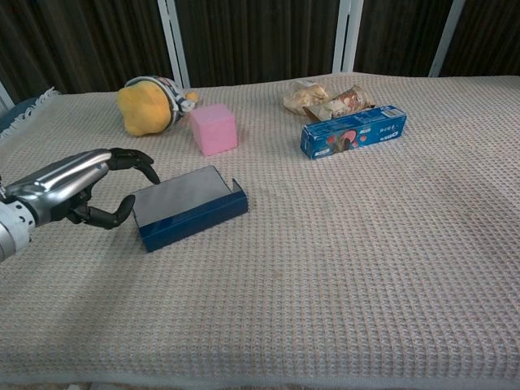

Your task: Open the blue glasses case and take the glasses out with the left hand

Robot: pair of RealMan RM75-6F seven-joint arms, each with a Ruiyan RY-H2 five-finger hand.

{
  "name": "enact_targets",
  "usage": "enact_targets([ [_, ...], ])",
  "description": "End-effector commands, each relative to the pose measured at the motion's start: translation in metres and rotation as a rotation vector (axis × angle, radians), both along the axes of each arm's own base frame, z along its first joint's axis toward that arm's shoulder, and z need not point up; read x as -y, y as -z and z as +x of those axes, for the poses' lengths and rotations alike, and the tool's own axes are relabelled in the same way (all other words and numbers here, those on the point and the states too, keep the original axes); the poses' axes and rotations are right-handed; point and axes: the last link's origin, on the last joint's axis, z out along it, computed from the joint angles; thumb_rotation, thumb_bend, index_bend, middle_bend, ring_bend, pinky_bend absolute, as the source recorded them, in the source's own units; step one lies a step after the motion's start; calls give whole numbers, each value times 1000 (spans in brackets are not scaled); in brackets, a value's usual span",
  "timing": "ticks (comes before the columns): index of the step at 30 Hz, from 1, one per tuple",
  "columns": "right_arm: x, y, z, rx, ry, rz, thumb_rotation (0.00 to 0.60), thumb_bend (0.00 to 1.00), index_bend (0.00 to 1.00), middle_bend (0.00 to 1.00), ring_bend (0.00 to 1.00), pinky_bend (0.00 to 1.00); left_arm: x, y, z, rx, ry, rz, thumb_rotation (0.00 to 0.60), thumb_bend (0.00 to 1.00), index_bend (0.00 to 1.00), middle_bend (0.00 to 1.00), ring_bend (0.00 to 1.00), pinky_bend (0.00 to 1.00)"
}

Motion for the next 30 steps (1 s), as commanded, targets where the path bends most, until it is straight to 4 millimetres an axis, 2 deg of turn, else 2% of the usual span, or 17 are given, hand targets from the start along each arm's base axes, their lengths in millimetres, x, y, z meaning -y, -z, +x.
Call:
enact_targets([
  [1, -1, -1, 0, 6, -2, 1, 600, 203, 0, 0, 0, 0, 4, 6, 0, -20, 3, -16, 600, 608, 307, 98, 15, 45],
  [14, -3, -7, -2, 19, -1, -11, 600, 203, 0, 0, 0, 0, 14, 19, -6, -80, 14, -50, 600, 631, 335, 96, 11, 42],
  [23, -2, -5, -1, 12, -4, -6, 600, 203, 0, 0, 0, 0, 25, 15, -19, -108, 3, -62, 600, 635, 428, 97, 8, 39],
  [30, -3, -4, -1, 13, -7, -7, 600, 203, 0, 0, 0, 0, 40, 5, -31, -122, -2, -77, 600, 636, 456, 99, 8, 39],
])
